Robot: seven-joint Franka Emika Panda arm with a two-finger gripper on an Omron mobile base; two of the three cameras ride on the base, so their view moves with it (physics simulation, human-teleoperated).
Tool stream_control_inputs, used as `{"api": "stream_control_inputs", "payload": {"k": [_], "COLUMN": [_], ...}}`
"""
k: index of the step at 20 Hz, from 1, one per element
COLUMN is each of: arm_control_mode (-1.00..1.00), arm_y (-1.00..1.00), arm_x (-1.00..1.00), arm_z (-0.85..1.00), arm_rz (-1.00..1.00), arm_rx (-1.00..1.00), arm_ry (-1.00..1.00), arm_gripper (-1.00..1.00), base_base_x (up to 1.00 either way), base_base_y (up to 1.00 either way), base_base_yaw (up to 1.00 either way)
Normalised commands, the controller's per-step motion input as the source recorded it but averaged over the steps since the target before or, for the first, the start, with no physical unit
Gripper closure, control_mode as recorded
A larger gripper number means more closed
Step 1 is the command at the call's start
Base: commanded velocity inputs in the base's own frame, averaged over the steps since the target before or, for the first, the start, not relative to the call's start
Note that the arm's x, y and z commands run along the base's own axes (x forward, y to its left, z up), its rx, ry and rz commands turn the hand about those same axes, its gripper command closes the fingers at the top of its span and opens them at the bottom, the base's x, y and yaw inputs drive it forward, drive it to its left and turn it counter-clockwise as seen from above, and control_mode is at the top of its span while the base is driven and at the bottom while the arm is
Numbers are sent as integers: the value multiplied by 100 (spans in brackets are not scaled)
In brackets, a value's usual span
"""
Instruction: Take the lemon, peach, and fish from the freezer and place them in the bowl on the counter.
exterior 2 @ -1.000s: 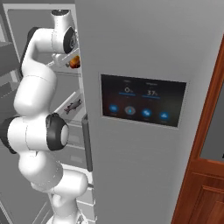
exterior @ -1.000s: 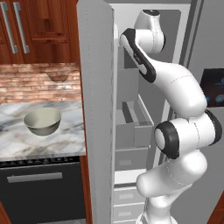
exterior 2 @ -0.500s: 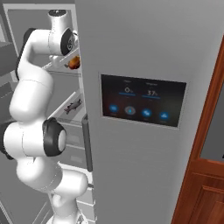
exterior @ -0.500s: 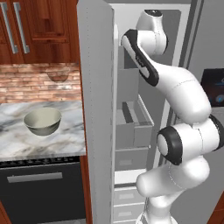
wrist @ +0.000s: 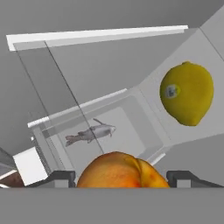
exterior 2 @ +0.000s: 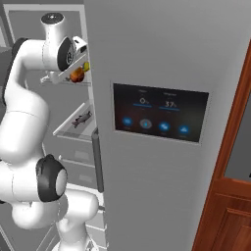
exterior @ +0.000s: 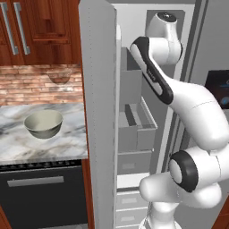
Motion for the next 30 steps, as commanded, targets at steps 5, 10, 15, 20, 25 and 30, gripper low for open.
{"api": "stream_control_inputs", "payload": {"k": [5, 10, 15, 20, 25, 30], "arm_control_mode": [-100, -100, -100, -100, -100, -100], "arm_y": [-5, -22, -36, -37, -36, -35], "arm_x": [-91, -100, -100, -85, -46, -33], "arm_z": [4, 2, 0, 0, 0, 0], "arm_rz": [0, -1, -5, -39, -42, -21], "arm_rx": [0, 0, 1, 14, 10, 10], "arm_ry": [0, -6, -4, 3, 0, 0], "arm_gripper": [100, 100, 100, 100, 100, 100], "base_base_x": [0, 0, 0, 0, 0, 0], "base_base_y": [0, 0, 0, 0, 0, 0], "base_base_yaw": [0, 0, 0, 0, 0, 0]}}
